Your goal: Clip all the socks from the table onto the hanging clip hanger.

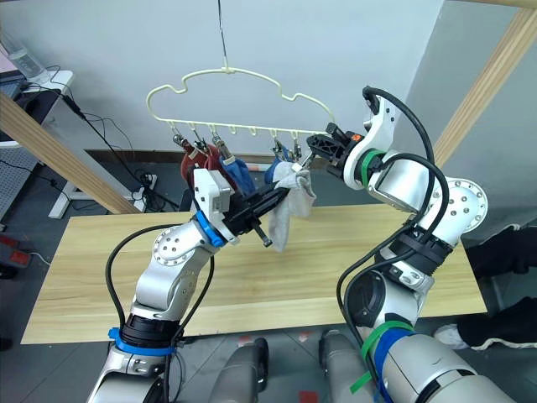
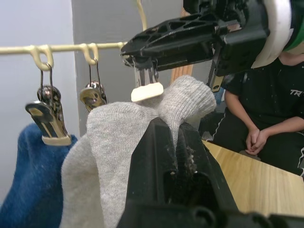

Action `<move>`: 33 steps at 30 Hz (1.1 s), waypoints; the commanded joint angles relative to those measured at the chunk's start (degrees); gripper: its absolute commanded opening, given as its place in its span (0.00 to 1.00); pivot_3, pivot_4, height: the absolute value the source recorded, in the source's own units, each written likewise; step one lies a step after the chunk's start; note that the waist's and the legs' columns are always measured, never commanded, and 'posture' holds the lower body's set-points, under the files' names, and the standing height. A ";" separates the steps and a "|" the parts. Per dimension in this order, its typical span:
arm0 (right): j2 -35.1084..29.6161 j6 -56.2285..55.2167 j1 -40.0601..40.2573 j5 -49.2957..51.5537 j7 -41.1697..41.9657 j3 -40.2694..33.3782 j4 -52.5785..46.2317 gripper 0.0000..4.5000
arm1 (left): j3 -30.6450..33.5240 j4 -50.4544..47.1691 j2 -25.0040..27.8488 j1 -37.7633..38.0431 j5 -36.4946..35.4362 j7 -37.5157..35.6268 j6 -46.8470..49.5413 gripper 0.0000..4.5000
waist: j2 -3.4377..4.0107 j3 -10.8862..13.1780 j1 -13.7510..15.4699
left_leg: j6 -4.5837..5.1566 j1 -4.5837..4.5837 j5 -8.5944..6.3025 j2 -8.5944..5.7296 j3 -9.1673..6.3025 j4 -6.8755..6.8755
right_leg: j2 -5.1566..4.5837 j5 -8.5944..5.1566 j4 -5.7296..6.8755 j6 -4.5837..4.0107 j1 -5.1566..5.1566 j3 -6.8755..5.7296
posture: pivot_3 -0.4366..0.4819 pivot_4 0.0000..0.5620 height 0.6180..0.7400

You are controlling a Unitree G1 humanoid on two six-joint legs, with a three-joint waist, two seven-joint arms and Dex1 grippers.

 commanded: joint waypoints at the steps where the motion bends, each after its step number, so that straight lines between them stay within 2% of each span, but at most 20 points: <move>1: -0.71 0.44 -0.14 1.21 0.47 1.10 -0.67 0.08 | 0.49 -2.17 0.33 -0.87 -0.20 -0.74 -2.30 0.00 | 0.00 0.00 0.00 | 0.00 0.00 0.00 0.00 0.00 0.00 | 0.00 0.00 0.00 0.00 0.00 0.00 | 0.42 0.55 1.00; 11: 1.98 0.44 -1.19 3.60 -1.65 -1.93 -0.15 0.08 | 0.61 -1.82 0.67 -0.94 -0.04 -0.55 -3.01 0.00 | 0.00 0.00 0.01 | 0.00 0.00 0.00 0.00 0.00 0.00 | 0.01 0.00 0.00 0.00 0.00 0.00 | 0.42 0.54 1.00; 15: 1.35 0.44 -0.46 6.19 -2.06 -0.70 0.43 0.08 | 0.60 -1.13 0.70 -1.48 -0.01 -0.59 -3.28 0.00 | 0.00 0.00 0.01 | 0.00 -0.02 0.00 0.00 0.01 0.00 | 0.00 0.00 -0.02 0.00 0.00 0.00 | 0.42 0.53 1.00; 18: 1.17 0.44 -0.37 6.74 -2.22 -0.62 0.42 0.23 | 0.50 -1.13 0.60 -1.56 -0.04 -0.57 -3.33 0.00 | 0.00 0.00 -0.01 | 0.01 -0.02 0.00 0.00 0.00 0.00 | 0.00 0.00 -0.02 0.00 -0.01 0.00 | 0.43 0.53 1.00; 27: 0.22 0.34 0.25 8.61 -3.44 -0.19 0.42 0.94 | 0.27 -1.63 0.75 -1.29 -0.04 -0.60 -2.85 0.00 | 0.00 0.00 0.02 | 0.01 -0.02 -0.01 0.00 0.00 0.00 | 0.01 0.00 -0.02 0.00 0.00 0.00 | 0.44 0.52 1.00; 28: -2.10 0.38 1.38 9.32 -2.80 0.80 -0.06 0.99 | 0.02 -1.55 0.69 -1.42 0.08 -0.48 -2.31 0.00 | 0.00 0.00 0.04 | 0.01 -0.02 -0.01 0.00 0.00 0.00 | 0.01 0.00 -0.02 0.00 0.00 0.00 | 0.44 0.52 1.00; 31: -7.45 0.44 4.09 11.09 -1.01 3.83 -1.29 0.99 | -0.33 -1.34 0.70 -1.55 0.34 -0.23 -1.45 0.00 | 0.00 0.00 0.32 | 0.01 -0.04 -0.01 -0.01 0.00 0.00 | 0.00 0.00 -0.05 0.00 0.01 0.00 | 0.44 0.52 1.00; 32: -11.63 0.44 5.96 11.22 1.98 7.30 -3.20 0.99 | -0.40 -1.24 0.75 -1.51 -0.07 -0.56 -0.92 0.00 | 0.00 0.00 0.41 | 0.01 -0.06 -0.01 -0.02 -0.02 0.01 | -0.01 0.00 -0.07 0.00 0.01 -0.02 | 0.43 0.52 1.00; 33: -16.43 0.44 7.94 10.51 5.80 11.06 -5.93 1.00 | -0.44 -1.11 0.74 -1.46 -0.48 -0.65 -0.12 0.05 | 0.01 0.00 0.49 | 0.01 -0.08 -0.01 -0.05 -0.01 0.01 | -0.03 0.00 -0.11 0.01 0.01 -0.01 | 0.43 0.52 1.00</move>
